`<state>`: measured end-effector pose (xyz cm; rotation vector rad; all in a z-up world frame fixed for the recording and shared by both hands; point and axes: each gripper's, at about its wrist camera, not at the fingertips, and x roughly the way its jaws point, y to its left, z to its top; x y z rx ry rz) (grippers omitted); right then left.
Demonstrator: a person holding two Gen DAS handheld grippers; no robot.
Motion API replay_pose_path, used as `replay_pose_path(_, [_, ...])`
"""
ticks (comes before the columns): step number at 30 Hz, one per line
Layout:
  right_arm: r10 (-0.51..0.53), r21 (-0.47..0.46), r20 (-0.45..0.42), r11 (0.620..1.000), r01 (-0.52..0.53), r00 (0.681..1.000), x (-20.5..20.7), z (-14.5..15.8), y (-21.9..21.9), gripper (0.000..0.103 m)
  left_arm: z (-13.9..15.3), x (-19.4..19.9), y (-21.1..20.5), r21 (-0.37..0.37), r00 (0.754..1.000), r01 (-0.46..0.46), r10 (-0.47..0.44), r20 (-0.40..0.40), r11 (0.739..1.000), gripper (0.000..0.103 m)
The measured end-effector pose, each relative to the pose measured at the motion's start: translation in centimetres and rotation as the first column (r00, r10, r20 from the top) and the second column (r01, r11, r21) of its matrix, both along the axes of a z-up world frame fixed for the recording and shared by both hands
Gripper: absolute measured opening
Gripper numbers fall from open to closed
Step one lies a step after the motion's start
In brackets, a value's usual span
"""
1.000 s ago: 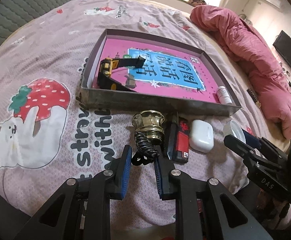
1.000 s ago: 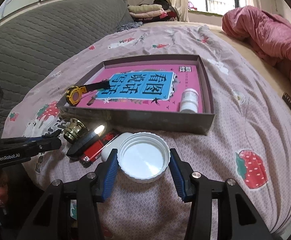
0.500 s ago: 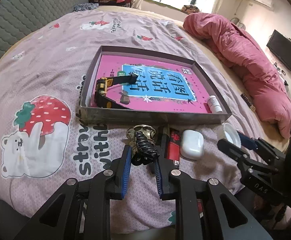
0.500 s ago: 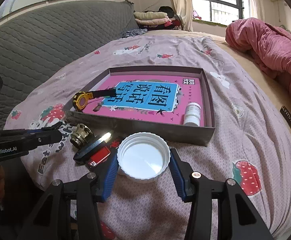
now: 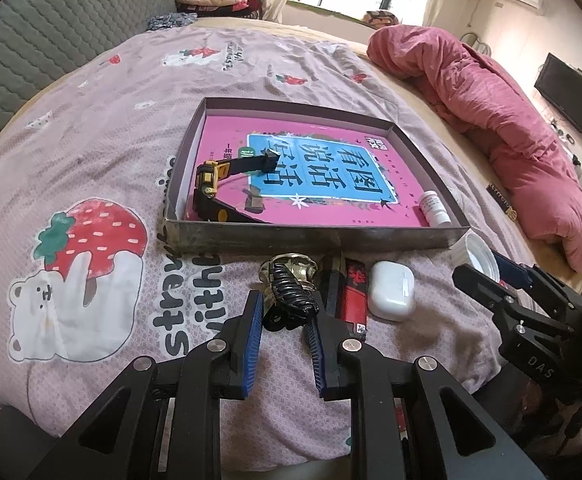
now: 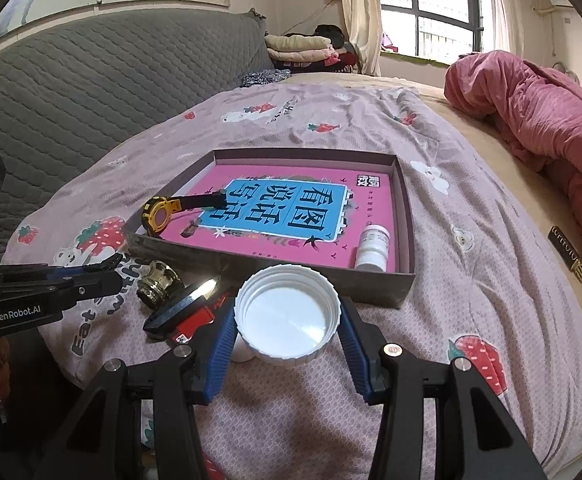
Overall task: Organize rigid objects
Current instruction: 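Lift brass cylinder by cord with left tool while right lifts white cap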
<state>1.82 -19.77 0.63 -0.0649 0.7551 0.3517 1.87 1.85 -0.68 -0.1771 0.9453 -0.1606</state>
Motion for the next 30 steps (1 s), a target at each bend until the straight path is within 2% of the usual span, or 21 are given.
replay_pose_path(7, [-0.007,-0.010,0.029,1.000,0.008,1.000,0.5,0.5,-0.2,0.050,0.0,0.6,-0.2,0.005,1.000,0.008,-0.008,0.000,1.000,0.022])
replay_pose_path(20, [-0.019,0.024,0.058,1.000,0.017,0.998,2.2,1.9,0.2,0.050,1.5,3.0,-0.7,0.000,0.999,-0.009,0.009,0.036,1.000,0.022])
replay_pose_path(30, [-0.030,0.028,0.057,0.999,0.028,0.998,2.9,2.0,0.4,0.050,2.1,4.9,-1.0,-0.020,0.998,-0.027,0.028,0.054,0.999,0.022])
